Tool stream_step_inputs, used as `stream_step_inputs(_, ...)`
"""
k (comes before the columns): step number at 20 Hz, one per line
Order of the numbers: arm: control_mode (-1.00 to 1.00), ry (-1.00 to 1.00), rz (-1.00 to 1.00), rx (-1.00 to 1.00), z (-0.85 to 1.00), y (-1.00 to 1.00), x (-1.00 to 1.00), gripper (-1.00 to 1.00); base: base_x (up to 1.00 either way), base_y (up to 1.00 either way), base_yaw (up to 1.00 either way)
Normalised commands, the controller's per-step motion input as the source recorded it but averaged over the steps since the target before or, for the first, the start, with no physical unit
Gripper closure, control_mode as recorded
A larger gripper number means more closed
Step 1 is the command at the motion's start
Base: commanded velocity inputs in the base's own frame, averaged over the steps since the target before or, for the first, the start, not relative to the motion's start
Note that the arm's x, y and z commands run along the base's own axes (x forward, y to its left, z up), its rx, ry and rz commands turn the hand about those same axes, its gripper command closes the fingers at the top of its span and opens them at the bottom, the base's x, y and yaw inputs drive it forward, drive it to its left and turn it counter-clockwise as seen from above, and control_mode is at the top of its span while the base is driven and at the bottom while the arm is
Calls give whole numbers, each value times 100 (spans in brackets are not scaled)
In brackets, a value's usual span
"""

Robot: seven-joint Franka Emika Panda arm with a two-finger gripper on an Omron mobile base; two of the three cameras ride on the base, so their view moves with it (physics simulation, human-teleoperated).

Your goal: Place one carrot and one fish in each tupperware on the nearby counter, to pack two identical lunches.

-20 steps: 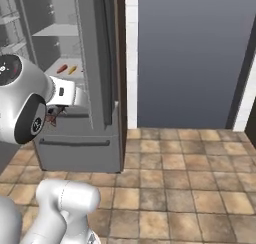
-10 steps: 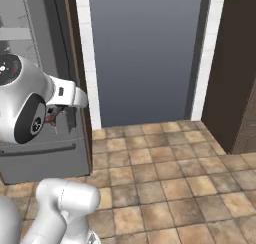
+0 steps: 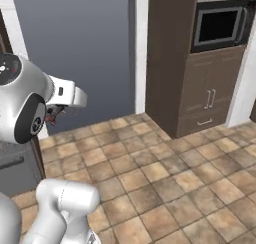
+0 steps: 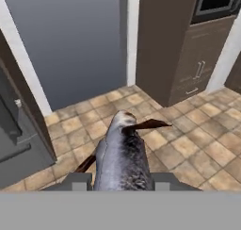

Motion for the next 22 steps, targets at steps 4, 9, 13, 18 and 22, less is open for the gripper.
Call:
stream_step_inputs(4, 100, 0, 0, 0, 0, 0, 0, 100, 28, -18, -62)
stream_step_inputs(9, 100, 0, 0, 0, 0, 0, 0, 100, 31, -10, -62)
stream_step_inputs(13, 100, 0, 0, 0, 0, 0, 0, 100, 56, -2, -62)
stream_step_inputs(18, 100, 0, 0, 0, 0, 0, 0, 100, 92, 1, -54)
stream_step_inputs(22, 100, 0, 0, 0, 0, 0, 0, 100, 100, 19, -45)
